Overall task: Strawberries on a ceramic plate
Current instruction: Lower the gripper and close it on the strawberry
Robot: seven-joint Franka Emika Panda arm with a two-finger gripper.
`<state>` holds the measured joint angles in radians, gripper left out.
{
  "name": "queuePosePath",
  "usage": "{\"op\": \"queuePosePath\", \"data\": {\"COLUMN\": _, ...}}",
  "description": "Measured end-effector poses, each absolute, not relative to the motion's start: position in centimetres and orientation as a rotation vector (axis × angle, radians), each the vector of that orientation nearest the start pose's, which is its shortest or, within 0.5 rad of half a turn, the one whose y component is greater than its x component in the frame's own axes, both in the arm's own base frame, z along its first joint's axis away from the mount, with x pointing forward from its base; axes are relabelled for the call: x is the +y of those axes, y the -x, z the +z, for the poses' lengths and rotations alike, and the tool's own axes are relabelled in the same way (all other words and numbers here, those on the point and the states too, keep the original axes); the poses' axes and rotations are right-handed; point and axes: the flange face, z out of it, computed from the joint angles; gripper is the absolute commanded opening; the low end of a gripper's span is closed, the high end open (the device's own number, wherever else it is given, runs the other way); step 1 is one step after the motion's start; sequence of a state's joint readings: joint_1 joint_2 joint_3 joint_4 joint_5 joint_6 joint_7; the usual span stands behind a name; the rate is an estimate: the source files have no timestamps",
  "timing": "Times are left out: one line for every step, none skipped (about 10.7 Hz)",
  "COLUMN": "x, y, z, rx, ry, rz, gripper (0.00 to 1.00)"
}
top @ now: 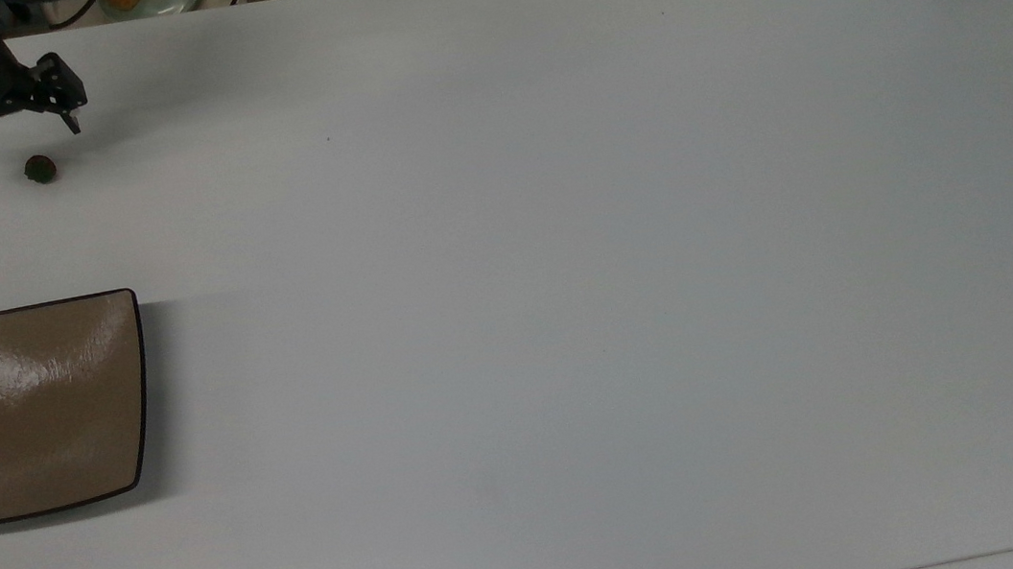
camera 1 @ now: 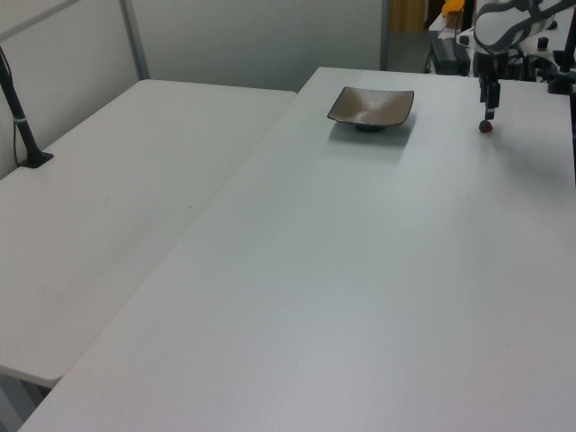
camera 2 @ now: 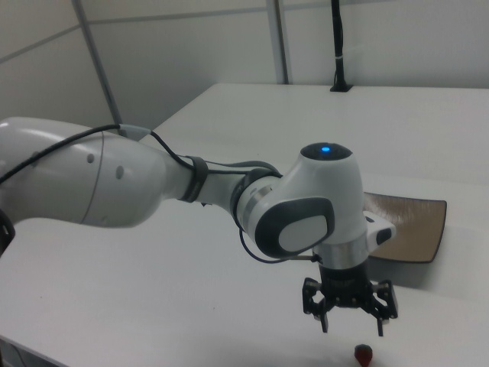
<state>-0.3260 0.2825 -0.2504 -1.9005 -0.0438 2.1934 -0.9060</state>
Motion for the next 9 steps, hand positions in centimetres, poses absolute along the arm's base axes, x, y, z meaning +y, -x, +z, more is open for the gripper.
{"op": "queuePosePath", "data": {"x": -33.5, "y": -52.2, "z": 35.3, "rx": -0.592, "ry": 3.185, "rz": 0.096, "gripper": 1.00}}
{"op": "queuePosePath", "data": {"x": -33.8, "y": -52.2, "z": 34.7, "rx": -0.595, "ry": 3.194, "rz": 0.099, "gripper": 1.00}}
{"op": "queuePosePath", "data": {"x": -34.2, "y": -52.2, "z": 34.0, "rx": -0.592, "ry": 3.199, "rz": 0.104, "gripper": 1.00}}
{"op": "queuePosePath", "data": {"x": -34.4, "y": -52.2, "z": 33.2, "rx": -0.593, "ry": 3.198, "rz": 0.115, "gripper": 1.00}}
{"op": "queuePosePath", "data": {"x": -34.4, "y": -52.2, "z": 32.5, "rx": -0.593, "ry": 3.192, "rz": 0.129, "gripper": 0.93}}
{"op": "queuePosePath", "data": {"x": -34.4, "y": -52.2, "z": 32.0, "rx": -0.594, "ry": 3.188, "rz": 0.140, "gripper": 0.84}}
{"op": "queuePosePath", "data": {"x": -34.4, "y": -52.2, "z": 31.6, "rx": -0.597, "ry": 3.186, "rz": 0.145, "gripper": 0.76}}
{"op": "queuePosePath", "data": {"x": -34.4, "y": -52.2, "z": 31.3, "rx": -0.598, "ry": 3.184, "rz": 0.150, "gripper": 0.65}}
{"op": "queuePosePath", "data": {"x": -34.4, "y": -52.2, "z": 31.0, "rx": -0.601, "ry": 3.181, "rz": 0.156, "gripper": 0.45}}
